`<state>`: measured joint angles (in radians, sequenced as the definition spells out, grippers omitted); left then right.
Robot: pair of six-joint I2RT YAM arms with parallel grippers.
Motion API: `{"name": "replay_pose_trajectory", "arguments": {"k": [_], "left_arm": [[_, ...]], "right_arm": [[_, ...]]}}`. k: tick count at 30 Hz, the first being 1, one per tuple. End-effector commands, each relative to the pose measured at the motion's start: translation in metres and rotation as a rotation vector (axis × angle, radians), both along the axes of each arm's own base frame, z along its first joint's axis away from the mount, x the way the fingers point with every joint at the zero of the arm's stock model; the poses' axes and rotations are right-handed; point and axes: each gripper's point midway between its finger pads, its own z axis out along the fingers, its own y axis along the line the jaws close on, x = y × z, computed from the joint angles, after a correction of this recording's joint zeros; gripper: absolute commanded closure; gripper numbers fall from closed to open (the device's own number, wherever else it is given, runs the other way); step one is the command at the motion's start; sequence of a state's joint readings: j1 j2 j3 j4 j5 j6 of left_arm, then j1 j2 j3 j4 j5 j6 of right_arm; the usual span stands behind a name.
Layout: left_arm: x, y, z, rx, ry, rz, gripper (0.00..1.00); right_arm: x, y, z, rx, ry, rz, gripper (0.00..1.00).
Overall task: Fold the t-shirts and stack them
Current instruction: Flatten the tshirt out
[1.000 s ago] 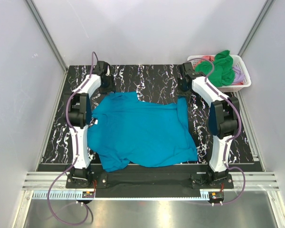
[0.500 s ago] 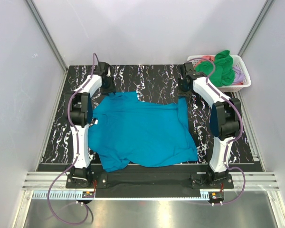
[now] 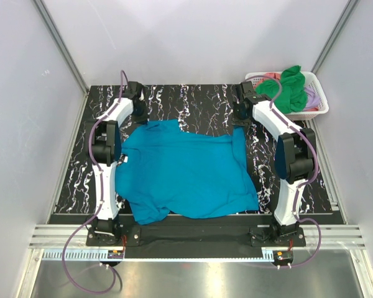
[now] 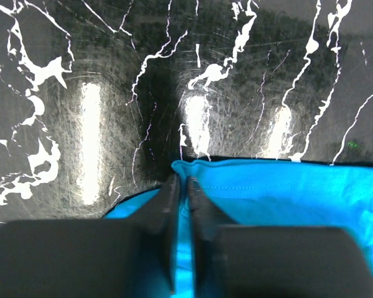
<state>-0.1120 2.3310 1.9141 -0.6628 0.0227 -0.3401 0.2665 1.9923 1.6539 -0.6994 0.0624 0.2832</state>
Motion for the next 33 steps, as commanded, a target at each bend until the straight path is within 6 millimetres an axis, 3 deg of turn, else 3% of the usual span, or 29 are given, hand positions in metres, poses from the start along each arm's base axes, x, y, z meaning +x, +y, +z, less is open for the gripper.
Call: {"name": "replay_pose_trajectory", "arguments": {"k": [1, 3, 4, 6, 7, 8, 11, 12, 14, 15, 17, 18, 19, 20, 21, 22, 24, 25, 27, 28, 32, 33], "left_arm": [[0.003, -0.003, 0.003, -0.020, -0.005, -0.002, 1.00], [0.011, -0.008, 0.024, -0.051, -0.061, -0.009, 1.00], [0.021, -0.009, 0.056, -0.063, -0.144, -0.008, 1.00], [0.028, -0.007, 0.096, -0.060, -0.234, 0.010, 1.00], [0.032, 0.001, 0.124, -0.042, -0.300, 0.038, 1.00], [0.032, 0.004, 0.172, -0.049, -0.394, 0.048, 1.00], [0.028, 0.025, 0.252, -0.018, -0.567, 0.133, 1.00], [0.016, 0.030, 0.295, -0.021, -0.653, 0.151, 1.00], [0.002, 0.042, 0.339, 0.002, -0.756, 0.192, 1.00], [-0.014, 0.046, 0.373, 0.001, -0.831, 0.204, 1.00], [-0.034, 0.056, 0.409, 0.029, -0.919, 0.229, 1.00], [-0.057, 0.060, 0.435, 0.030, -0.984, 0.234, 1.00], [-0.067, 0.066, 0.452, 0.062, -1.038, 0.246, 1.00], [-0.078, 0.071, 0.463, 0.074, -1.068, 0.262, 1.00], [-0.104, 0.078, 0.483, 0.084, -1.118, 0.284, 1.00], [-0.116, 0.085, 0.494, 0.095, -1.156, 0.322, 1.00], [-0.140, 0.091, 0.513, 0.106, -1.216, 0.338, 1.00], [-0.163, 0.095, 0.530, 0.107, -1.271, 0.348, 1.00], [-0.184, 0.096, 0.547, 0.107, -1.330, 0.343, 1.00], [-0.207, 0.097, 0.561, 0.095, -1.378, 0.342, 1.00], [-0.251, 0.087, 0.580, 0.020, -1.445, 0.290, 1.00], [-0.258, 0.086, 0.576, -0.003, -1.430, 0.291, 1.00]], "right_arm": [[0.010, -0.003, 0.039, 0.005, -0.113, -0.002, 1.00], [0.014, -0.006, 0.044, -0.012, -0.132, -0.007, 1.00], [0.020, -0.006, 0.055, -0.014, -0.162, -0.009, 1.00], [0.026, -0.012, 0.075, -0.037, -0.209, -0.027, 1.00], [0.033, -0.014, 0.096, -0.031, -0.257, -0.038, 1.00], [0.034, -0.017, 0.117, -0.027, -0.299, -0.052, 1.00], [0.036, -0.034, 0.181, -0.021, -0.435, -0.099, 1.00], [0.036, -0.041, 0.207, -0.034, -0.498, -0.124, 1.00], [0.025, -0.048, 0.253, -0.033, -0.599, -0.140, 1.00], [0.020, -0.056, 0.271, -0.048, -0.641, -0.173, 1.00], [0.001, -0.067, 0.315, -0.052, -0.740, -0.198, 1.00], [-0.006, -0.072, 0.331, -0.054, -0.785, -0.210, 1.00], [-0.023, -0.077, 0.353, -0.043, -0.843, -0.217, 1.00], [-0.031, -0.080, 0.363, -0.045, -0.875, -0.217, 1.00], [-0.039, -0.083, 0.373, -0.039, -0.911, -0.223, 1.00], [-0.059, -0.088, 0.395, -0.026, -0.967, -0.229, 1.00], [-0.079, -0.092, 0.411, -0.019, -1.009, -0.223, 1.00], [-0.098, -0.096, 0.427, -0.006, -1.057, -0.225, 1.00], [-0.115, -0.096, 0.437, 0.014, -1.090, -0.205, 1.00], [-0.134, -0.100, 0.449, 0.033, -1.133, -0.209, 1.00], [-0.174, -0.098, 0.464, 0.104, -1.189, -0.171, 1.00], [-0.181, -0.098, 0.464, 0.110, -1.195, -0.166, 1.00]]}}
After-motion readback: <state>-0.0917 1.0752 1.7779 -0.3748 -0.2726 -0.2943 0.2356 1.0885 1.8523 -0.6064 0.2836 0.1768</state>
